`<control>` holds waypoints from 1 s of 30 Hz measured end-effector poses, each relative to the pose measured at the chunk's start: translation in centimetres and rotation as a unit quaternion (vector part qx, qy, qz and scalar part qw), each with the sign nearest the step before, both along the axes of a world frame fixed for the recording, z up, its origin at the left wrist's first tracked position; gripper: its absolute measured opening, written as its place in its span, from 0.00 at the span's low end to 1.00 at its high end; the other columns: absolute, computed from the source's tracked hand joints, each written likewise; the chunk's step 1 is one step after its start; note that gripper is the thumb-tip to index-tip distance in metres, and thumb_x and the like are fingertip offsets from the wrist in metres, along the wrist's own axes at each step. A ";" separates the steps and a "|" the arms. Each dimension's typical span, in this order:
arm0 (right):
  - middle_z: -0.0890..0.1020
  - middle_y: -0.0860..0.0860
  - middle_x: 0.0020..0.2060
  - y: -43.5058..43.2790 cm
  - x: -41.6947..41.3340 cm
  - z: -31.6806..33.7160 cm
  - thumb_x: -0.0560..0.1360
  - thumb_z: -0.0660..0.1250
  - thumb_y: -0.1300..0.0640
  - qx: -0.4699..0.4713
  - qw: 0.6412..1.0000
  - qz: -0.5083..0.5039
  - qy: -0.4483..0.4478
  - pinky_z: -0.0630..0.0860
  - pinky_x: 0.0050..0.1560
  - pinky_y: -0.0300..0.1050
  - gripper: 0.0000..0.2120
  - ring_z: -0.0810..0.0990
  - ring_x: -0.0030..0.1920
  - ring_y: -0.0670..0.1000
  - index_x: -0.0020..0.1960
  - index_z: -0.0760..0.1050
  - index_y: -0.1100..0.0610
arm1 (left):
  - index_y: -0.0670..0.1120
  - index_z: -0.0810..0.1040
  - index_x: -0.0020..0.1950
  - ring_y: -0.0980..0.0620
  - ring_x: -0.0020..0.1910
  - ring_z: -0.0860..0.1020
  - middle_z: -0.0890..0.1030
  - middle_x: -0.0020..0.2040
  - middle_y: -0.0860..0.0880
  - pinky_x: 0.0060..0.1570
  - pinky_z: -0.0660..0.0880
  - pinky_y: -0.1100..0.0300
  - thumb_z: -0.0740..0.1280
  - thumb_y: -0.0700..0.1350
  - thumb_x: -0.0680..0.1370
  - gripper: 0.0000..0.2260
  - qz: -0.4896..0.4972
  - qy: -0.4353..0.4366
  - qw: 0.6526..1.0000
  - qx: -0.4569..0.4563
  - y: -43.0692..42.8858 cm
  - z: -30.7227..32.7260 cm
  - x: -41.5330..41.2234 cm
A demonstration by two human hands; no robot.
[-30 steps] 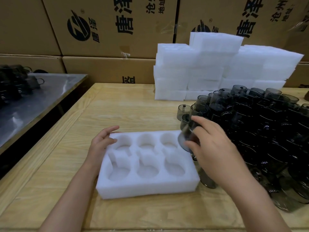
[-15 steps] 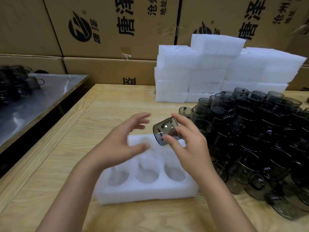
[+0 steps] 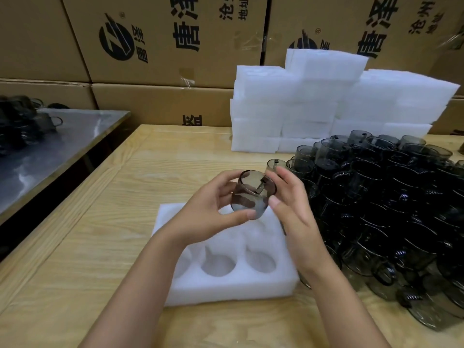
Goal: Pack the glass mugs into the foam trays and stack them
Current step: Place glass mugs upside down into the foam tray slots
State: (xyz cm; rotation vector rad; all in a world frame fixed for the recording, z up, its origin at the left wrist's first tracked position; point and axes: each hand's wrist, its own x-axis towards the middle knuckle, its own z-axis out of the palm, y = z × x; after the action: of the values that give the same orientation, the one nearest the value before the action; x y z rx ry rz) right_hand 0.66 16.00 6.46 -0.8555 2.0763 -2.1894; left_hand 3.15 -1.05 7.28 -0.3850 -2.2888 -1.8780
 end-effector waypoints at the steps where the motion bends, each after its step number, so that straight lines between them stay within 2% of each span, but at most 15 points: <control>1: 0.72 0.44 0.66 0.1 -0.3 0.0 0.73 0.60 0.54 -0.015 1.000 0.007 -0.026 0.66 0.67 0.42 0.23 0.68 0.67 0.38 0.67 0.65 0.47 | 0.49 0.68 0.66 0.50 0.57 0.80 0.81 0.59 0.48 0.58 0.76 0.58 0.74 0.41 0.68 0.29 -0.009 -0.019 0.999 0.027 -0.1 0.0 0.1; 4: 0.73 0.47 0.63 0.2 -0.8 -0.4 0.77 0.60 0.57 0.043 0.998 -0.037 -0.013 0.69 0.67 0.50 0.17 0.72 0.64 0.44 0.65 0.71 0.51 | 0.49 0.66 0.64 0.45 0.56 0.81 0.77 0.63 0.46 0.56 0.76 0.57 0.68 0.34 0.74 0.23 -0.006 -0.038 0.998 0.043 -0.5 -0.4 0.3; 6: 0.72 0.49 0.61 -0.1 -0.9 -0.8 0.80 0.58 0.61 0.075 0.995 -0.067 0.012 0.69 0.66 0.53 0.14 0.72 0.63 0.46 0.64 0.72 0.53 | 0.49 0.66 0.64 0.45 0.55 0.81 0.75 0.63 0.45 0.56 0.75 0.59 0.63 0.31 0.78 0.19 0.001 -0.035 0.999 0.027 -0.6 -0.6 0.4; 9: 0.71 0.49 0.56 -0.3 -0.8 -1.0 0.79 0.59 0.61 0.094 0.991 -0.087 0.041 0.72 0.62 0.50 0.14 0.74 0.56 0.43 0.61 0.71 0.46 | 0.50 0.67 0.67 0.56 0.52 0.80 0.73 0.65 0.49 0.56 0.73 0.65 0.59 0.32 0.80 0.19 0.022 -0.026 0.999 0.004 -0.6 -0.6 0.5; 13: 0.72 0.49 0.48 -0.2 -1.0 -1.1 0.78 0.63 0.57 0.106 0.989 -0.095 0.049 0.76 0.56 0.50 0.17 0.75 0.49 0.44 0.58 0.68 0.36 | 0.46 0.66 0.72 0.51 0.60 0.77 0.70 0.69 0.47 0.65 0.68 0.59 0.56 0.34 0.82 0.19 0.033 -0.030 0.999 -0.016 -0.5 -0.9 0.1; 17: 0.73 0.49 0.41 -0.3 -1.3 -1.3 0.76 0.66 0.58 0.101 0.985 -0.131 0.056 0.76 0.47 0.54 0.16 0.74 0.42 0.48 0.54 0.70 0.37 | 0.49 0.69 0.69 0.63 0.60 0.74 0.75 0.62 0.54 0.57 0.68 0.72 0.54 0.33 0.82 0.18 0.021 -0.024 0.999 -0.014 0.0 -1.1 -0.2; 19: 0.73 0.49 0.39 -0.4 -1.3 -1.4 0.75 0.67 0.58 0.093 0.984 -0.143 0.055 0.76 0.45 0.54 0.16 0.74 0.40 0.48 0.53 0.71 0.37 | 0.51 0.67 0.69 0.65 0.62 0.72 0.75 0.63 0.57 0.59 0.66 0.72 0.54 0.35 0.82 0.19 0.012 -0.022 1.000 -0.010 0.2 -1.3 -0.4; 21: 0.74 0.51 0.39 -0.4 -1.3 -1.6 0.75 0.67 0.58 0.085 0.984 -0.151 0.042 0.76 0.45 0.54 0.14 0.74 0.39 0.48 0.52 0.72 0.38 | 0.52 0.66 0.72 0.63 0.66 0.71 0.75 0.65 0.56 0.62 0.67 0.69 0.58 0.41 0.82 0.18 0.002 -0.022 1.000 -0.016 0.4 -1.5 -0.5; 24: 0.75 0.51 0.39 -0.3 -1.4 -1.7 0.74 0.68 0.56 0.081 0.983 -0.161 0.034 0.76 0.46 0.52 0.12 0.74 0.39 0.48 0.51 0.73 0.40 | 0.53 0.68 0.69 0.61 0.63 0.73 0.76 0.62 0.59 0.64 0.69 0.63 0.63 0.50 0.77 0.20 0.030 -0.007 0.996 -0.079 0.7 -1.7 -0.7; 27: 0.76 0.51 0.38 -0.1 -1.5 -1.8 0.73 0.70 0.56 0.098 0.980 -0.171 0.036 0.76 0.46 0.47 0.12 0.75 0.39 0.48 0.51 0.74 0.42 | 0.57 0.68 0.66 0.64 0.61 0.71 0.73 0.61 0.59 0.61 0.68 0.64 0.65 0.44 0.79 0.18 0.059 0.017 0.986 -0.157 0.6 -2.0 -1.5; 30: 0.77 0.51 0.37 -0.1 -1.5 -2.0 0.72 0.71 0.55 0.117 0.975 -0.187 0.032 0.75 0.43 0.41 0.11 0.75 0.36 0.45 0.50 0.74 0.43 | 0.61 0.66 0.65 0.69 0.57 0.70 0.71 0.60 0.59 0.56 0.64 0.74 0.65 0.42 0.79 0.19 0.062 0.013 0.978 -0.199 0.5 -2.1 -1.9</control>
State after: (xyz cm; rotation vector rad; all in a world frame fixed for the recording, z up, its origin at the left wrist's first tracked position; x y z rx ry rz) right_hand -0.80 15.95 4.47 -0.5571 2.6466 -2.0213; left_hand 1.26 -0.51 5.21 -0.3021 -2.5983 -1.3450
